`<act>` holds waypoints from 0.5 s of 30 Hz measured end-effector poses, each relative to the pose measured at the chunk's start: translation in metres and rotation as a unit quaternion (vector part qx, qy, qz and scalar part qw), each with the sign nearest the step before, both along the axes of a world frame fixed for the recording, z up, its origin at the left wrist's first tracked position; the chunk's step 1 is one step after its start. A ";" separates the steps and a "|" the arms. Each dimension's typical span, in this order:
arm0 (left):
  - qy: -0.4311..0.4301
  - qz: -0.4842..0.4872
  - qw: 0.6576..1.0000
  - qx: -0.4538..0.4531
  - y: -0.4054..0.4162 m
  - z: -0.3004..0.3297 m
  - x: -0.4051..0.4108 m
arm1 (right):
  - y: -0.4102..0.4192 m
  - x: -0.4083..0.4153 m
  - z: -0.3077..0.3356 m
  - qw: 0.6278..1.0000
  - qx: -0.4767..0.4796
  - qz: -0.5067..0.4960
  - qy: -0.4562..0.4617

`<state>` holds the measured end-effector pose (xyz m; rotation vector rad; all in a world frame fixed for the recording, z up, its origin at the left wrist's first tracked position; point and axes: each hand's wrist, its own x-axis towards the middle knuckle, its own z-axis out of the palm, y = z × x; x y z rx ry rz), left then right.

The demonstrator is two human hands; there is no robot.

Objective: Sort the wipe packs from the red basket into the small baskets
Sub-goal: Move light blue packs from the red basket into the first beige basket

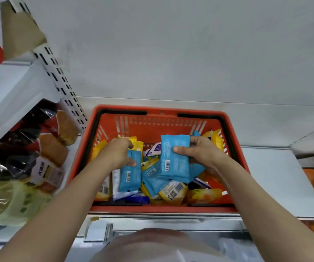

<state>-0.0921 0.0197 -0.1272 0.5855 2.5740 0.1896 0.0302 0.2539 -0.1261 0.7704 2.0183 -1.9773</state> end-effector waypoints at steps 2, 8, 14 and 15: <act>0.031 0.041 0.997 0.062 -0.003 0.009 -0.004 | 0.000 0.000 0.001 1.000 -0.013 -0.015 0.017; -0.074 0.157 0.925 0.338 -0.003 0.032 -0.005 | -0.008 -0.002 0.007 0.993 -0.088 -0.069 0.021; -0.136 0.173 0.866 0.449 0.001 0.037 0.001 | -0.020 0.001 0.021 0.983 -0.169 -0.068 -0.004; -0.138 0.172 0.862 0.456 0.002 0.037 0.003 | -0.023 0.002 0.023 0.981 -0.180 -0.069 -0.003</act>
